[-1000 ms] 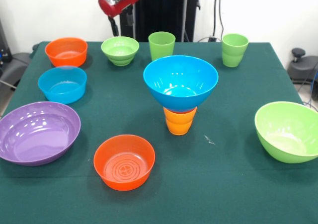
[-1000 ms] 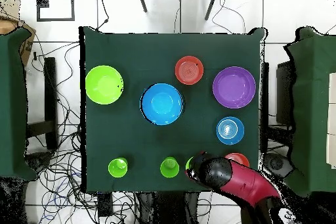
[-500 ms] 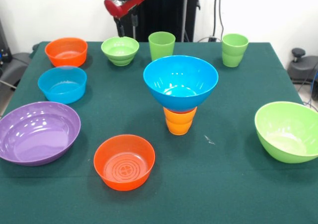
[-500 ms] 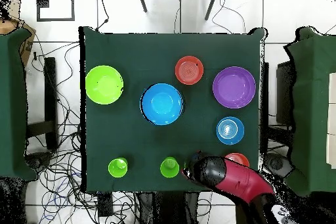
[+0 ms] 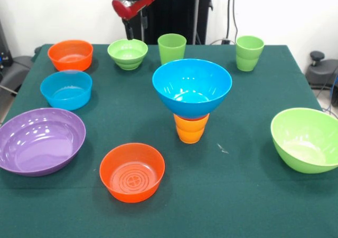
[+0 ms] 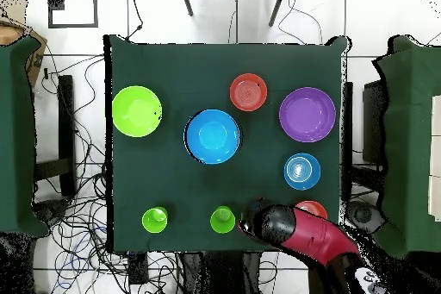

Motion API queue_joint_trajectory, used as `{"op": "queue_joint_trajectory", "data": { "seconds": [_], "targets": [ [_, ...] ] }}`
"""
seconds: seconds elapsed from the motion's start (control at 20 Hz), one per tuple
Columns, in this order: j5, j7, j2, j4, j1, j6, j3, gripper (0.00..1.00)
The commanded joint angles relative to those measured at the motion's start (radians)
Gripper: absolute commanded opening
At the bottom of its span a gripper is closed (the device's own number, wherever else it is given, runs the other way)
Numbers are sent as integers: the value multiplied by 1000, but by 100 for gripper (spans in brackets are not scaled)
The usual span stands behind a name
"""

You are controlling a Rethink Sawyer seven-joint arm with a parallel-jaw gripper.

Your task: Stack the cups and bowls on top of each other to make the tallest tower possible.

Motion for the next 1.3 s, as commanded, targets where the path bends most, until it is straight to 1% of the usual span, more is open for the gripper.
{"op": "queue_joint_trajectory", "data": {
  "seconds": [0.05, 0.15, 0.35, 0.65, 0.75, 0.95, 1.3],
  "targets": [
    [18, 222, 59, 19, 30, -89, 118, 100],
    [20, 221, 62, 20, 30, -99, 132, 100],
    [15, 242, 88, 5, 57, -129, 125, 100],
    [26, 244, 109, -20, 100, -130, 137, 100],
    [26, 232, 108, -17, 96, -134, 152, 100],
    [26, 227, 119, -28, 106, -130, 159, 100],
    [26, 227, 108, -23, 100, -115, 168, 100]
  ]
}}
